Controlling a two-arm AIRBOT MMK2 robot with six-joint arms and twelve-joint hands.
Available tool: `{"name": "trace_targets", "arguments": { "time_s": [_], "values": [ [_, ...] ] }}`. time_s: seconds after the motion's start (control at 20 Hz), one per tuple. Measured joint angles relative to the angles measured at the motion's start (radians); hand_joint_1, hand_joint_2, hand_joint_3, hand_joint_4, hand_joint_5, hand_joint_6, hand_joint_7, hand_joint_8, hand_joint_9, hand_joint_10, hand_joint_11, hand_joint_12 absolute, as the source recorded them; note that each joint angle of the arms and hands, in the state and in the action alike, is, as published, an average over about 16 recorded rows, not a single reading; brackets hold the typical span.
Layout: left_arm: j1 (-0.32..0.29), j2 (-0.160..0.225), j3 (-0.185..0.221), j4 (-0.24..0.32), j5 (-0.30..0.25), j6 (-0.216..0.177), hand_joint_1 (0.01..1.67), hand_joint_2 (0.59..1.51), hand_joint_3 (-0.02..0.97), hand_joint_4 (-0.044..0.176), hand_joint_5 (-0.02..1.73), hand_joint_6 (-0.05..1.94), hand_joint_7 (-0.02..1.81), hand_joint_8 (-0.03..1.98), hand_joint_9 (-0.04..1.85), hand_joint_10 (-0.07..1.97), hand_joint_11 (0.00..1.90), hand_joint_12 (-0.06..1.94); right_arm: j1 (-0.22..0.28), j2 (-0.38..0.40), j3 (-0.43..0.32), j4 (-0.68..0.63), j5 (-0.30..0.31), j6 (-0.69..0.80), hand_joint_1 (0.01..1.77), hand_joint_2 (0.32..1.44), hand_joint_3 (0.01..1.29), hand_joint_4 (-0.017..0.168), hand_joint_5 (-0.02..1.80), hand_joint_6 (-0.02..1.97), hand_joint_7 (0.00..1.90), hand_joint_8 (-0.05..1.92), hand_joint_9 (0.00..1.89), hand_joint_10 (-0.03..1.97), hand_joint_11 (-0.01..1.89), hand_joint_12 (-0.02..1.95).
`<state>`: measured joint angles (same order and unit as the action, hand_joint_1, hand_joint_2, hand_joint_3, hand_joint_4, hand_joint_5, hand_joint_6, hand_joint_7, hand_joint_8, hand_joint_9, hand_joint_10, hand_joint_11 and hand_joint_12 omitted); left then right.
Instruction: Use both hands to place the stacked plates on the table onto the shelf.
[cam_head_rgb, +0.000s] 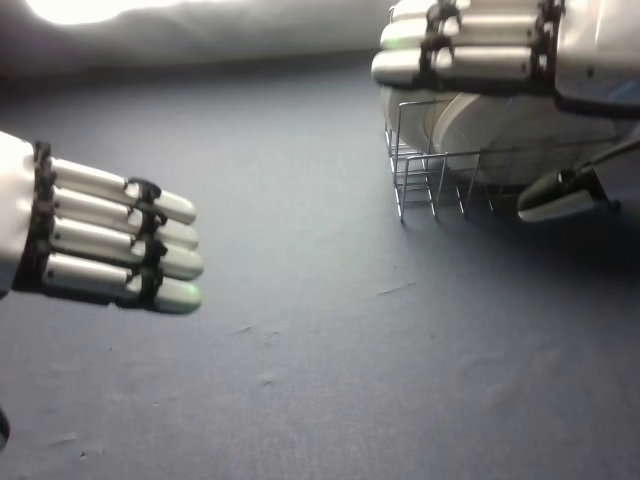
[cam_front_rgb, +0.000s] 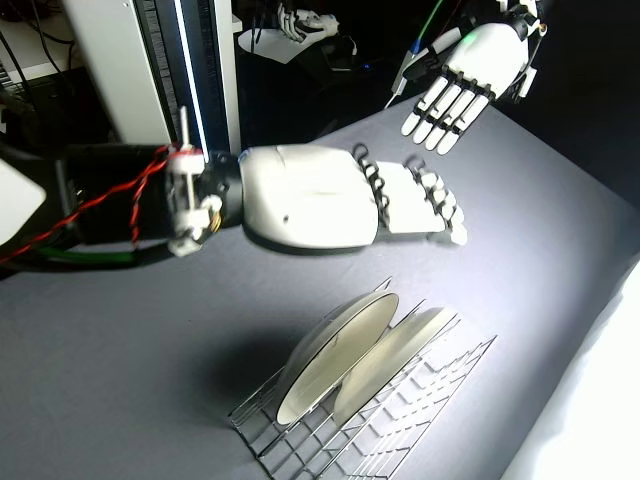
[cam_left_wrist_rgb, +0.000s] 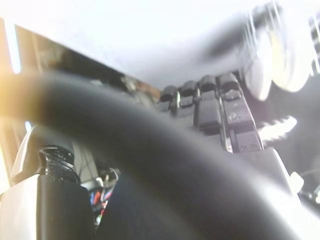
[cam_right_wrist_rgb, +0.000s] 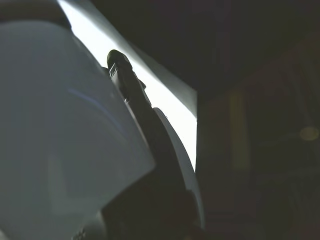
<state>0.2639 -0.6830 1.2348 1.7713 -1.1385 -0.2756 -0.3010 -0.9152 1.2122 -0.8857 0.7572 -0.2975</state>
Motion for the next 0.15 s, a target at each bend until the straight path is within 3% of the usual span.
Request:
{"name": "trace_targets", "arguments": {
  "time_s": [0.15],
  "values": [
    [-0.007,0.0,-0.005,0.007,-0.006,0.001,0.02,1.091,0.007,0.0,0.02,0.01,0.02,0.0,0.02,0.01,0.01,0.0,0.001,0.0,-0.009,-0.047,0.024,-0.014,0.85,0.96,0.01,0.006,0.04,0.01,0.04,0.01,0.06,0.02,0.01,0.26]
  ]
}}
